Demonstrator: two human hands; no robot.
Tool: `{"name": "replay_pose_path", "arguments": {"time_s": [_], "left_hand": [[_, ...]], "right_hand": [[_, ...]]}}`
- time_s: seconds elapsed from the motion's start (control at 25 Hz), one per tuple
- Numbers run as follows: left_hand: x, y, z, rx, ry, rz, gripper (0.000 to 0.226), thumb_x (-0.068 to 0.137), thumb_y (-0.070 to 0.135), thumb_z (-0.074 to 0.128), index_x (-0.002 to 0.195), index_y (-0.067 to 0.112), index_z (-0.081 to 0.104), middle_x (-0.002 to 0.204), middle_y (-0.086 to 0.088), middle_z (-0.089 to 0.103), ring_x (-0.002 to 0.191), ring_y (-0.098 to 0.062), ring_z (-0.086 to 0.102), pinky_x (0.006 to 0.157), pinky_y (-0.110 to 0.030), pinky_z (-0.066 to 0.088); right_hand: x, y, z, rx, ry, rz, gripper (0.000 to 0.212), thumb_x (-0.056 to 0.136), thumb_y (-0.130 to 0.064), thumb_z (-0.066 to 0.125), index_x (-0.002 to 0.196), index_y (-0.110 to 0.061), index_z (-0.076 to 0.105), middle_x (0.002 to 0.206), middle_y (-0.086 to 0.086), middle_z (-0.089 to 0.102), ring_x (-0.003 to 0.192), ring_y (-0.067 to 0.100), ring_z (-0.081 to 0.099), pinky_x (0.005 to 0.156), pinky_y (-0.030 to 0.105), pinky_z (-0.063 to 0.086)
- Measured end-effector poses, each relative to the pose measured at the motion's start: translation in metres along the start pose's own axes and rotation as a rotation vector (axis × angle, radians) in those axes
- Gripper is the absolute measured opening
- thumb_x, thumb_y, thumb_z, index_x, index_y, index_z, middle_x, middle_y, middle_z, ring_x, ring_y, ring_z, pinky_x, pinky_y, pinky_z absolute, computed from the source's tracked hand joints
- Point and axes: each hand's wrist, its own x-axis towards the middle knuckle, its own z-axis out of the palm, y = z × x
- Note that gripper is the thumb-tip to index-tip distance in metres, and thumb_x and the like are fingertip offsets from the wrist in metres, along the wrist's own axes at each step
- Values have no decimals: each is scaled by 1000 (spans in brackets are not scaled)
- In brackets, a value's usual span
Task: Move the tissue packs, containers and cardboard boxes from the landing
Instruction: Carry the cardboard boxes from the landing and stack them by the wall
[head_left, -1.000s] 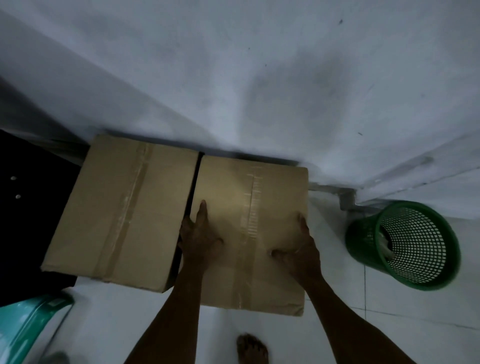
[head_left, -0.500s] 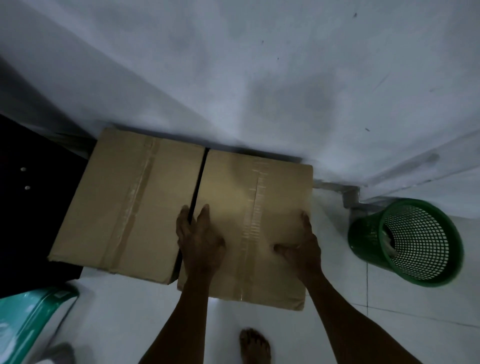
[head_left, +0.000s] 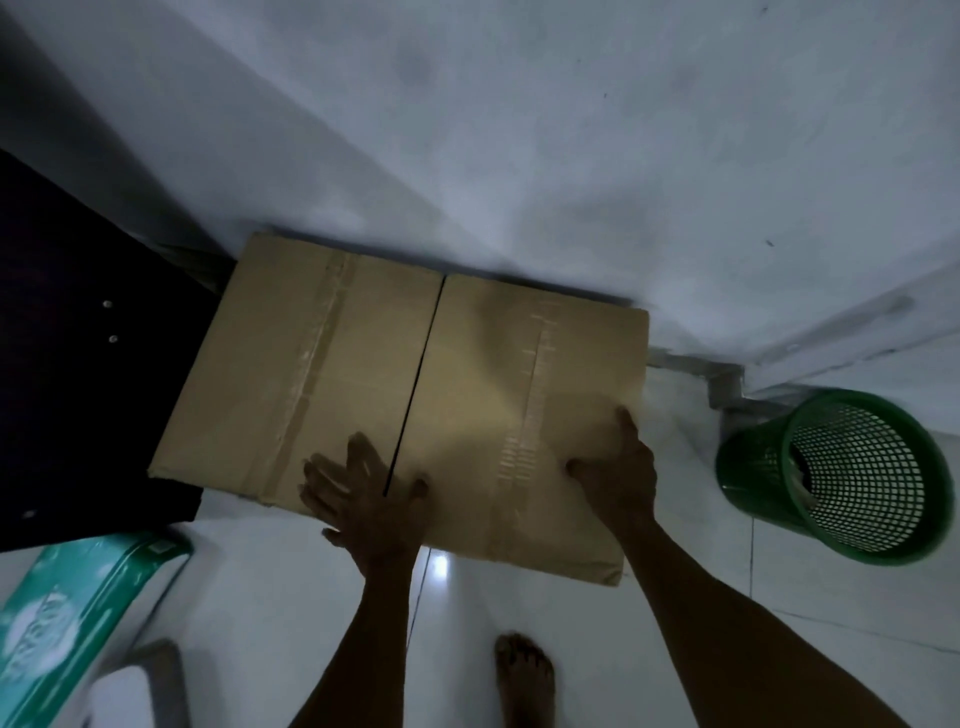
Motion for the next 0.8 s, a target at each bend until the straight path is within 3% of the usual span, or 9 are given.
{"name": "replay_pose_path", "arguments": {"time_s": [0.08, 0.2, 0.28, 0.4, 0.6, 0.8], "left_hand": [[-3, -8, 5, -62, -26, 57, 111, 72, 62, 71, 157, 20, 14, 161, -22, 8, 147, -44, -12, 116, -58, 10], [-15, -5, -4, -291, -14, 95, 108, 72, 50, 80, 156, 15, 21, 162, -22, 4, 149, -38, -13, 116, -47, 9], [-26, 2, -14, -478, -52, 53, 107, 72, 47, 81, 156, 16, 22, 163, -19, -5, 150, -33, -13, 117, -48, 12], [-47, 9, -28, -576, -113, 73, 103, 73, 46, 81, 155, 22, 25, 164, -13, -6, 151, -29, -9, 118, -52, 17], [-106, -1, -47, -428, -177, 218, 92, 76, 43, 79, 152, 27, 30, 164, -5, -7, 150, -33, 5, 115, -56, 30], [-179, -30, -78, -222, -229, 278, 85, 78, 45, 76, 150, 32, 33, 164, -9, 1, 151, -30, 3, 115, -54, 27]], "right_hand": [[-4, -1, 0, -32, 13, 15, 106, 73, -36, 79, 154, -34, 10, 147, 13, 34, 130, 38, 42, 101, 52, 41], [-16, 3, -3, -38, 47, 11, 107, 73, -41, 79, 153, -37, 8, 153, 12, 26, 134, 39, 37, 104, 59, 39], [-26, 9, -7, 2, 44, -2, 107, 73, -40, 80, 153, -37, 8, 155, 12, 23, 136, 39, 35, 106, 60, 36], [-54, 25, -21, 59, 89, -20, 109, 74, -39, 81, 154, -38, 8, 157, 13, 21, 138, 39, 33, 108, 61, 35], [-136, 73, -45, 155, 145, 34, 106, 78, -34, 80, 156, -35, 9, 159, 17, 18, 141, 38, 29, 109, 51, 35], [-237, 120, -62, 253, 134, 193, 101, 77, -32, 81, 155, -29, 17, 154, 22, 25, 135, 43, 38, 106, 51, 41]]}}
